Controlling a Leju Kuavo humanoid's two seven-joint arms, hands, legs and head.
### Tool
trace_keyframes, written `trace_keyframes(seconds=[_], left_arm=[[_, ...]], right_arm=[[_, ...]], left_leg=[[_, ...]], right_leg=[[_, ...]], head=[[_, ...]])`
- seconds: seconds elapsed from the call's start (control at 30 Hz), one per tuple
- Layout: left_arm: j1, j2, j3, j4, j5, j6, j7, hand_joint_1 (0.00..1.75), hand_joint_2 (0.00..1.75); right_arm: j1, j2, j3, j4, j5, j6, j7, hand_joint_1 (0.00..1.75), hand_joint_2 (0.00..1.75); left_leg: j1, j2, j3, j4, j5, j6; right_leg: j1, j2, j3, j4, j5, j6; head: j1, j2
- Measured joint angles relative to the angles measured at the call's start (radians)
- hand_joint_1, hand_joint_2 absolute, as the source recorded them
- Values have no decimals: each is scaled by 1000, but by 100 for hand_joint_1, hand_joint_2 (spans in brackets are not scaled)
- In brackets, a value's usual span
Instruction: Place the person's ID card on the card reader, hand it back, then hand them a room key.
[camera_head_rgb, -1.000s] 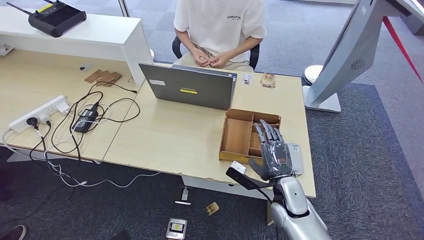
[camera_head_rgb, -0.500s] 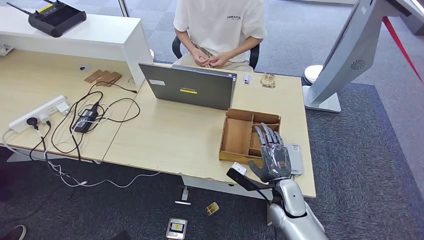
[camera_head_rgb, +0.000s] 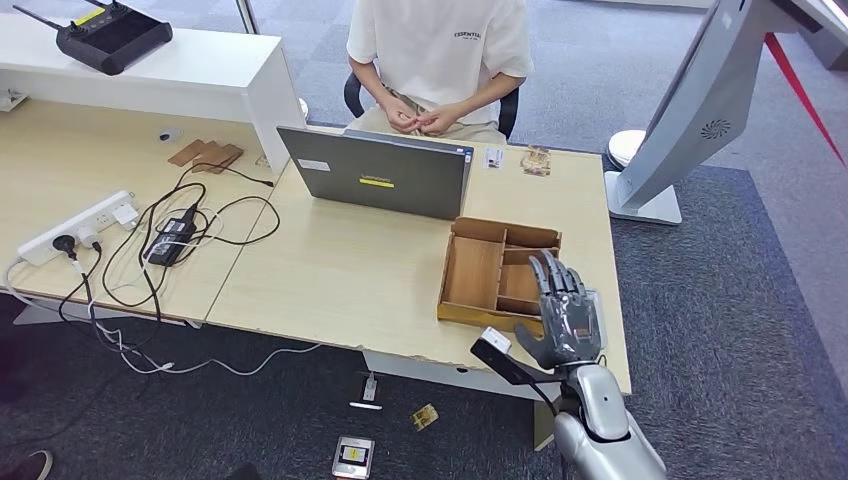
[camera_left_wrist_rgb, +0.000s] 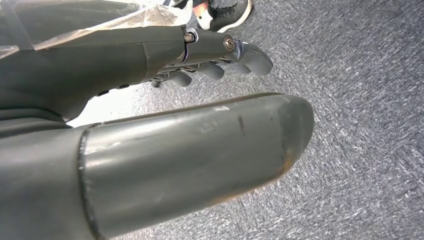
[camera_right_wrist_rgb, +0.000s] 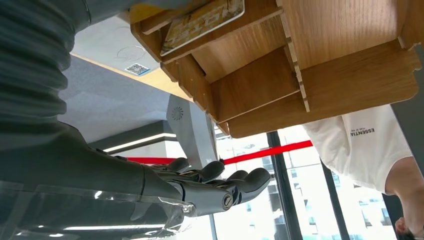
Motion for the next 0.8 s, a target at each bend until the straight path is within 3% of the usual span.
trace_keyframes(seconds=[0.8], left_arm=[[-5,0,0,0,-11,0,-1,0,0]], right_arm=[[2,1,3,6,-50,68,-22,0,175]], left_leg=[[0,0,0,0,0,0]], right_leg=[[0,0,0,0,0,0]], head=[[0,0]])
